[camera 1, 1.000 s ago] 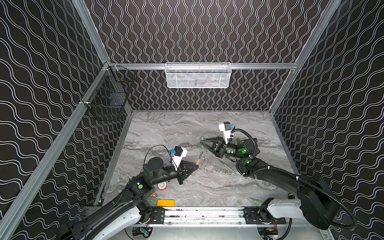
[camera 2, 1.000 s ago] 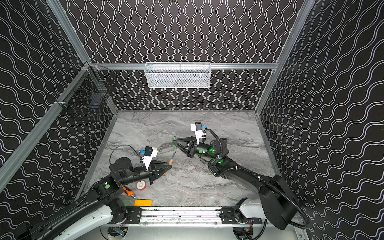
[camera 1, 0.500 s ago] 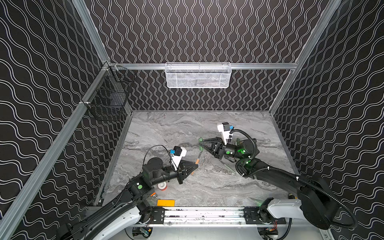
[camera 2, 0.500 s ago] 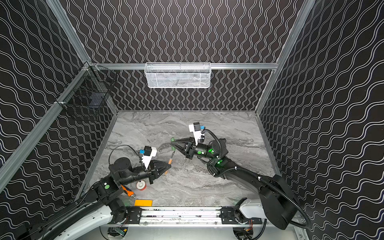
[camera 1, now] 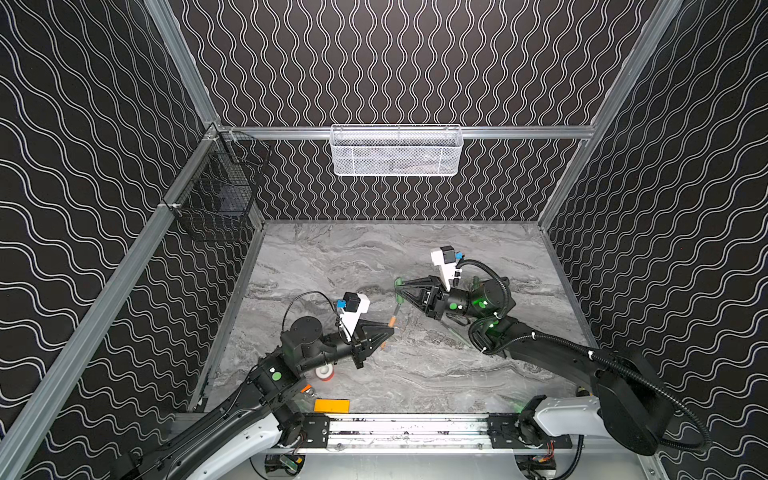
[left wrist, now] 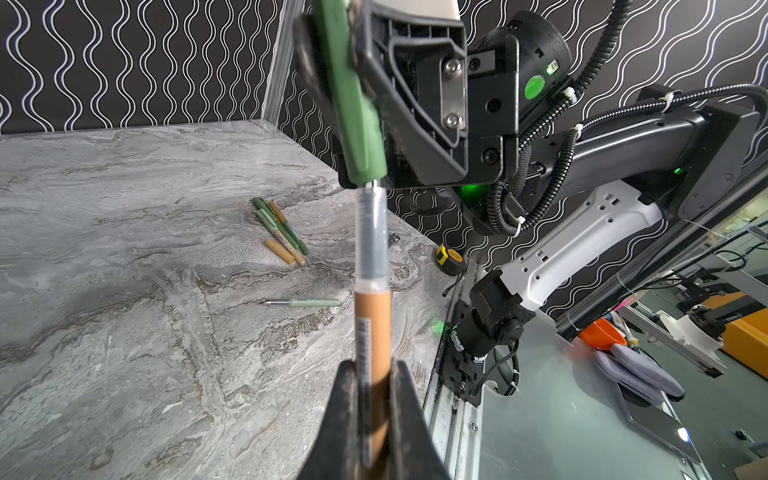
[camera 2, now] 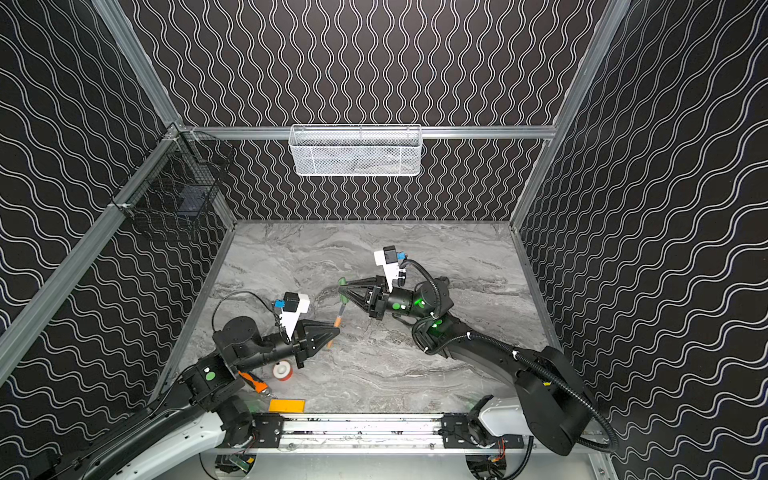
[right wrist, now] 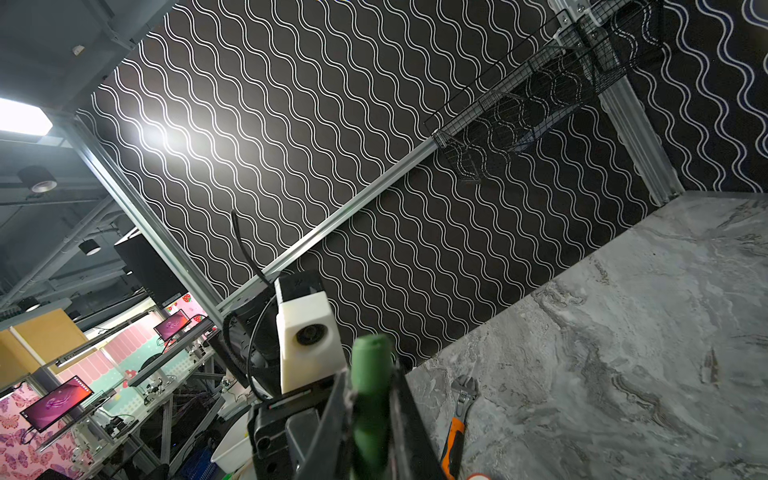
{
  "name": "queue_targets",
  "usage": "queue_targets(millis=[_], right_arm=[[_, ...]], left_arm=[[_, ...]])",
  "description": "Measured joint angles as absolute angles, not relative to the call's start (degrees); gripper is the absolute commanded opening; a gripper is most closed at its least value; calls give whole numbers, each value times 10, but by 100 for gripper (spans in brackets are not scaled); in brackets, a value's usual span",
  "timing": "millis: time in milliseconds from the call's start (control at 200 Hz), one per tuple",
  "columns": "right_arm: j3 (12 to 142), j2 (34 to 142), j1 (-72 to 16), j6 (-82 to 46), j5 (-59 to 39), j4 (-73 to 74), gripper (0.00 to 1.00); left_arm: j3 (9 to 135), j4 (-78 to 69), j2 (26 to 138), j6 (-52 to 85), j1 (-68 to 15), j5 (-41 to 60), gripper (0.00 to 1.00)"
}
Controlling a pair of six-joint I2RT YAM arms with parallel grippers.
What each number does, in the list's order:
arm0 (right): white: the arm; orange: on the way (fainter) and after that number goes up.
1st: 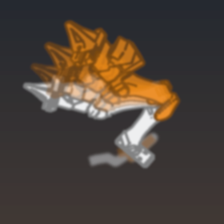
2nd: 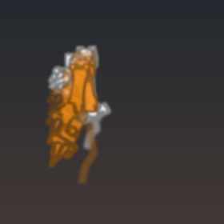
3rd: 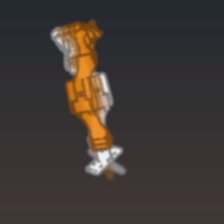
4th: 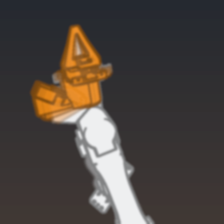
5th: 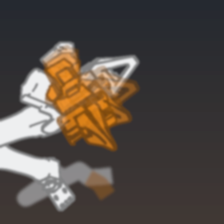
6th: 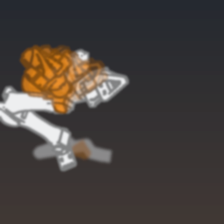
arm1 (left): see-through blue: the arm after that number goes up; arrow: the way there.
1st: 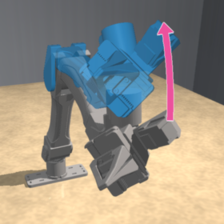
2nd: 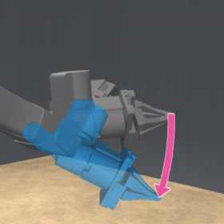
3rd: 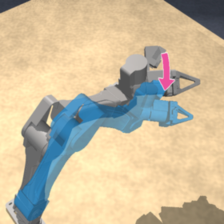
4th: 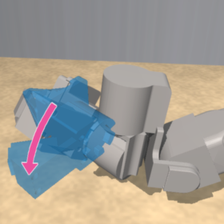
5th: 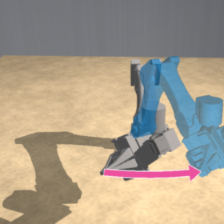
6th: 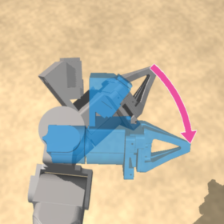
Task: Insert the pens into the pen caps
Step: 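Push the green cap down onto the pen tip with the right gripper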
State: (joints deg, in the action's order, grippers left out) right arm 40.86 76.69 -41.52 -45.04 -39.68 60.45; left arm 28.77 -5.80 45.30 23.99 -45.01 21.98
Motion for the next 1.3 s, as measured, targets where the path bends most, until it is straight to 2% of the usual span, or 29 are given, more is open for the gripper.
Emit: queue_targets(millis=[711, 1301], right_arm=[[384, 802, -427, -516, -375, 735, 8], [382, 801, -449, -469, -330, 768, 5]], left_arm=[[258, -125, 449, 239, -448, 218, 0], [251, -196, 475, 253, -448, 230, 0]])
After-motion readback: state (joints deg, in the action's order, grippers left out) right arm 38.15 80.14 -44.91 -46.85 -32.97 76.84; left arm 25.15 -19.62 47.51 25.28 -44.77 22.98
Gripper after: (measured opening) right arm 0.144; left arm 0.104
